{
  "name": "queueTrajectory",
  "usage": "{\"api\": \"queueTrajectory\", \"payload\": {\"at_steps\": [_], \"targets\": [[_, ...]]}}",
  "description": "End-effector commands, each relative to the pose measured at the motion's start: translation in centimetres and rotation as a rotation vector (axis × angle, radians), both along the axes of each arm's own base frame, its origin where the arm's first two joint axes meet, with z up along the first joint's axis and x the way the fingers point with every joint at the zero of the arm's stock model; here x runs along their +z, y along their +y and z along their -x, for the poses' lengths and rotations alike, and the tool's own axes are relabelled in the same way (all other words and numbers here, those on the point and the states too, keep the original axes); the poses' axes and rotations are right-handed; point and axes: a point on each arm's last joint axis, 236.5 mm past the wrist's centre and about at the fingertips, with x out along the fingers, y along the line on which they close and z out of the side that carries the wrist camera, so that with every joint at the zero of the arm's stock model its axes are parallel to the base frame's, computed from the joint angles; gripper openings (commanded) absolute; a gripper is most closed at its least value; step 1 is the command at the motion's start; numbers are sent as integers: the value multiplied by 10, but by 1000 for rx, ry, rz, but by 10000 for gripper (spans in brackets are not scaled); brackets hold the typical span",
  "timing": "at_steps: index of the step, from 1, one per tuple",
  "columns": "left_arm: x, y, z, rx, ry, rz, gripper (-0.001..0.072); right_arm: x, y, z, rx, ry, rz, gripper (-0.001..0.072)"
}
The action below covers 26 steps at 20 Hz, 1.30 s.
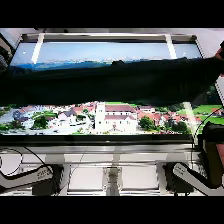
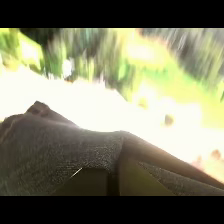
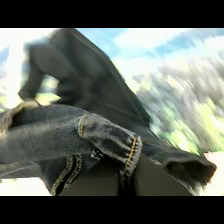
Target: Fold the clothes and pants, and hang the long-sleeved shirts on hangers.
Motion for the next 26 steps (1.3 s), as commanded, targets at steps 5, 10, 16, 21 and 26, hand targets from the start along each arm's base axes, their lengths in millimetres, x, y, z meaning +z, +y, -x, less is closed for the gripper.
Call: {"api": "queueTrajectory", "payload": {"at_steps": [5, 10, 16, 21, 26], "targets": [[-172, -26, 83, -87, 558, 195, 24, -154, -35, 39, -72, 429, -8, 41], [-245, -44, 127, -120, 763, 286, 32, -186, -32, 46, -60, 513, -51, 41], [-266, -39, 115, -132, 692, 250, 202, -186, -31, 47, -57, 514, -54, 41], [-261, -18, 130, -113, 712, 248, 379, -185, -28, 49, -50, 523, -64, 41], [-237, 26, 153, -122, 628, 248, 502, -184, -22, 48, -39, 521, -81, 41]]}}
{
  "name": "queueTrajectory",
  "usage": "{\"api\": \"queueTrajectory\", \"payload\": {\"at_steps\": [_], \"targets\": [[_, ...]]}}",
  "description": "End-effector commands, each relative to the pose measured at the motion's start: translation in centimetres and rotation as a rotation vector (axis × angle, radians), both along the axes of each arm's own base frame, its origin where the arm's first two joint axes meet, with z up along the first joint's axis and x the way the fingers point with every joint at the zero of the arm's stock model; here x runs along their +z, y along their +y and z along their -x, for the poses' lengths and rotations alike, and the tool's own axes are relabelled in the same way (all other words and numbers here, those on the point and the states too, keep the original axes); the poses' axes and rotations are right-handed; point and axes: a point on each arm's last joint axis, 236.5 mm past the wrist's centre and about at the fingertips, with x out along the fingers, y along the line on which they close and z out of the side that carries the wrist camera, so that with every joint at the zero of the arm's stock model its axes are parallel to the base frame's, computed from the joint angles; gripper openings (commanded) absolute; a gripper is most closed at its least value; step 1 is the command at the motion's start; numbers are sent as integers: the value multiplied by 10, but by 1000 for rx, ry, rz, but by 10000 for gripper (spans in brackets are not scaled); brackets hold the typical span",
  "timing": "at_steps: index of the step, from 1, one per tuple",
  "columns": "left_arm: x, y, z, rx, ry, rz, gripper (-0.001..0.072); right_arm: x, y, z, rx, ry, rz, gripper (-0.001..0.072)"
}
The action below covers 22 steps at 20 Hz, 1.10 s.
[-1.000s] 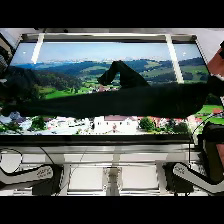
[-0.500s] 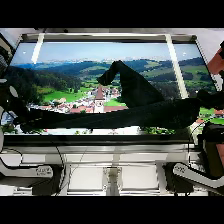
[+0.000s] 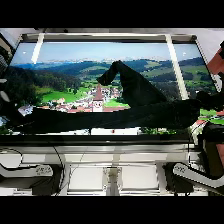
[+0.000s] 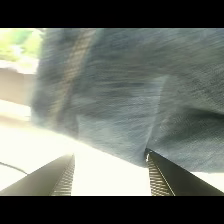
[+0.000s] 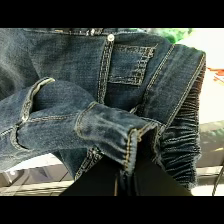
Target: Fold the clothes and pants, and hang the long-sleeved shirts on hangers.
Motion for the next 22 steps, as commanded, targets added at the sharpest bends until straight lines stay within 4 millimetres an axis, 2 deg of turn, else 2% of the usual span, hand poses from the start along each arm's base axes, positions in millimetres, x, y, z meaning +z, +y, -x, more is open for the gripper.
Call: {"api": "queueTrajectory", "payload": {"at_steps": [1, 4, 8, 11, 13, 16, 19, 20, 21, 22], "targets": [[17, 29, 13, 4, -95, 6, 502, 1, 5, -1, 5, -4, -20, 41], [20, 29, 10, 24, -205, 105, 501, 2, 8, -2, 15, -13, -31, 41], [12, 29, 12, -50, -201, 135, 502, 2, 9, -1, 23, -8, -34, 41], [2, 34, 6, -68, -215, 127, 504, 2, 12, 1, 28, 1, -43, 41], [-5, 36, 3, -94, -221, 126, 551, 2, 14, 4, 33, 13, -51, 42], [-15, 40, 0, -107, -226, 124, 551, 2, 14, 6, 34, 18, -54, 41], [-26, 24, -12, -116, -264, 211, 550, 2, 15, 5, 33, 18, -56, 42], [-28, 16, -16, -115, -277, 243, 531, 2, 15, 5, 32, 18, -56, 41], [-30, 9, -17, -124, -274, 273, 433, 2, 15, 5, 32, 18, -56, 41], [-30, 2, -14, -144, -258, 303, 252, 2, 15, 6, 33, 18, -57, 41]]}}
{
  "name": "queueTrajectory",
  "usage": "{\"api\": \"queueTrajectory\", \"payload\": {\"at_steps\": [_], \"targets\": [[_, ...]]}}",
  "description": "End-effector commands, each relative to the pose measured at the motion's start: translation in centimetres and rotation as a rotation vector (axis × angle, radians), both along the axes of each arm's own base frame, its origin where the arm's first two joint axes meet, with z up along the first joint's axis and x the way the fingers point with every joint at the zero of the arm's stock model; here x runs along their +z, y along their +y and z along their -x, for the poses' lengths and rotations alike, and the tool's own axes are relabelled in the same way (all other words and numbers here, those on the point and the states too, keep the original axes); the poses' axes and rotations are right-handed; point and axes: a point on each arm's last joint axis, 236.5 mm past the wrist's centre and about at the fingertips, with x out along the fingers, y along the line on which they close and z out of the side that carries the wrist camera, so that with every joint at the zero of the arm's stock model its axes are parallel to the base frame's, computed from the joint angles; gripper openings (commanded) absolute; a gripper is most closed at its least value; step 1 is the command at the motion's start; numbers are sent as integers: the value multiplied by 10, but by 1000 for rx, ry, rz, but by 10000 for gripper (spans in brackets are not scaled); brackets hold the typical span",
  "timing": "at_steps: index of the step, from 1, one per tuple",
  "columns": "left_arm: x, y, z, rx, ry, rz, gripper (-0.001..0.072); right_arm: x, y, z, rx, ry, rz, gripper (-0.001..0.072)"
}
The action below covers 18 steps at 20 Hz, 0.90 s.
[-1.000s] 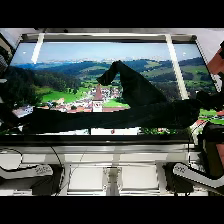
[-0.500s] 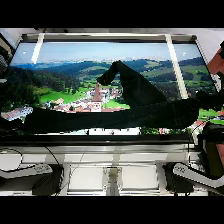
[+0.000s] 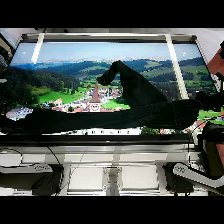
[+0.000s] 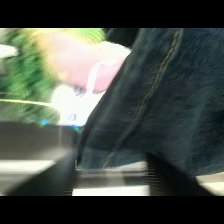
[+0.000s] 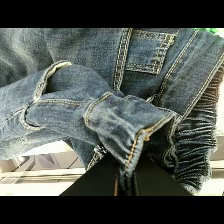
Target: Fold the clothes and pants, and hang the long-sleeved shirts on hangers.
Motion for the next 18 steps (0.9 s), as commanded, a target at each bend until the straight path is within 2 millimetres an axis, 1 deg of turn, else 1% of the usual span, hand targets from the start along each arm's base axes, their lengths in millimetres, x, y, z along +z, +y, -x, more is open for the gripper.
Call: {"api": "queueTrajectory", "payload": {"at_steps": [1, 2, 3, 4, 5, 6, 7, 8, 9, 10, 11, 12, 13, 14, 15, 16, 17, 18], "targets": [[-2, -24, -2, -63, -2, 99, 18, 0, 2, 0, 1, 3, -7, 41], [2, -29, -1, -74, 4, 117, 22, 1, 3, 1, 4, 4, -13, 41], [8, -32, -4, -71, -7, 133, 22, 2, 6, 2, 9, 6, -25, 41], [19, -32, -13, -39, -35, 141, 22, 3, 11, 4, 23, 13, -45, 41], [34, -26, -28, 28, -78, 133, 22, 6, 21, 9, 59, 22, -83, 41], [56, -17, -50, 134, -145, 130, 22, 12, 31, 12, 102, 20, -122, 41], [90, -8, -78, 257, -257, 160, 22, 24, 41, 7, 134, -20, -162, 40], [140, -2, -109, 352, -431, 234, 23, 42, 48, -7, 140, -99, -196, 40], [197, 5, -135, 428, -627, 322, 23, 72, 54, -30, 147, -227, -232, 41], [265, 21, -154, 535, -845, 412, 23, 113, 60, -53, 158, -389, -264, 40], [320, 44, -158, 657, -1010, 465, 22, 158, 60, -73, 165, -557, -278, 40], [361, 68, -153, 775, -1131, 482, 21, 209, 49, -93, 131, -742, -257, 40], [381, 86, -143, 851, -1189, 444, 21, 250, 30, -105, 74, -882, -209, 40], [384, 102, -130, 916, -1193, 375, 21, 274, 3, -110, -19, -940, -128, 38], [372, 115, -117, 970, -1143, 304, 21, 272, -24, -105, -93, -897, -34, 37], [355, 122, -106, 1004, -1074, 245, 21, 255, -46, -93, -127, -793, 61, 37], [336, 125, -97, 1007, -1000, 195, 21, 228, -59, -75, -110, -654, 134, 37], [317, 125, -89, 993, -925, 148, 22, 203, -68, -60, -101, -535, 170, 38]]}}
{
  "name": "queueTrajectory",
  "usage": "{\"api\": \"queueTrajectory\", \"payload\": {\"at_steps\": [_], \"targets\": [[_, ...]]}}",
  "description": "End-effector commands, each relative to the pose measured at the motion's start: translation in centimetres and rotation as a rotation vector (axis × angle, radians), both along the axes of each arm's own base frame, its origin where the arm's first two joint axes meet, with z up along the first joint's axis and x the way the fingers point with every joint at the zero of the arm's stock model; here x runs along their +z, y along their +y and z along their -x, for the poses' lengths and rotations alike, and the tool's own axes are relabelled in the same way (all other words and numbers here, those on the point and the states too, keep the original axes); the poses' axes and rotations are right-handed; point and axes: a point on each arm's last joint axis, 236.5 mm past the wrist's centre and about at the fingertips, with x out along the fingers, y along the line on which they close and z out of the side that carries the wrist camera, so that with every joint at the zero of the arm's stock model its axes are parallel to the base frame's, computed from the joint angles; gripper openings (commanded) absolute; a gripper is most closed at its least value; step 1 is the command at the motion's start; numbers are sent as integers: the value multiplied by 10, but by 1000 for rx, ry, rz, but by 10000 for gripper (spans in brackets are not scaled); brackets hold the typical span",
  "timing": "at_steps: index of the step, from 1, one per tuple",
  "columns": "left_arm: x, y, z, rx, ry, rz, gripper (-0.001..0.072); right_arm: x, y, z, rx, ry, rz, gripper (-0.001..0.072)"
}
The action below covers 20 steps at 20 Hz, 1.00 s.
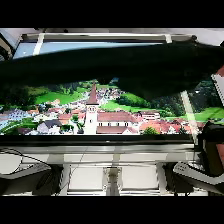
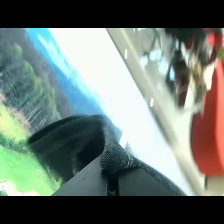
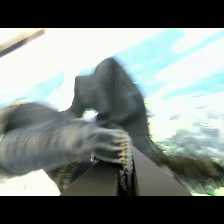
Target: Fold the clothes and pants, and hang the long-sleeved shirts on hangers.
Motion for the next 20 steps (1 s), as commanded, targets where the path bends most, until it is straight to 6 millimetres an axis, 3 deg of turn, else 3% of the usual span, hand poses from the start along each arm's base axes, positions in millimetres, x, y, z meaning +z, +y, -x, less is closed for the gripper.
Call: {"api": "queueTrajectory", "payload": {"at_steps": [1, 3, 9, 14, 17, 20], "targets": [[-26, 25, 31, 114, 166, -11, 22, -29, -56, 30, -161, 201, 134, 38], [-50, 13, 32, 42, 262, -21, 22, -56, -53, 37, -132, 279, 99, 39], [-133, -17, 50, -101, 640, -119, 22, -173, -55, 97, -153, 631, 56, 38], [-203, -50, 95, -229, 946, -101, 23, -258, -80, 190, -281, 893, 193, 38], [-236, -66, 130, -283, 1079, -37, 23, -287, -89, 255, -409, 997, 134, 39], [-263, -86, 159, -344, 1173, 27, 32, -297, -89, 296, -552, 1050, 5, 41]]}}
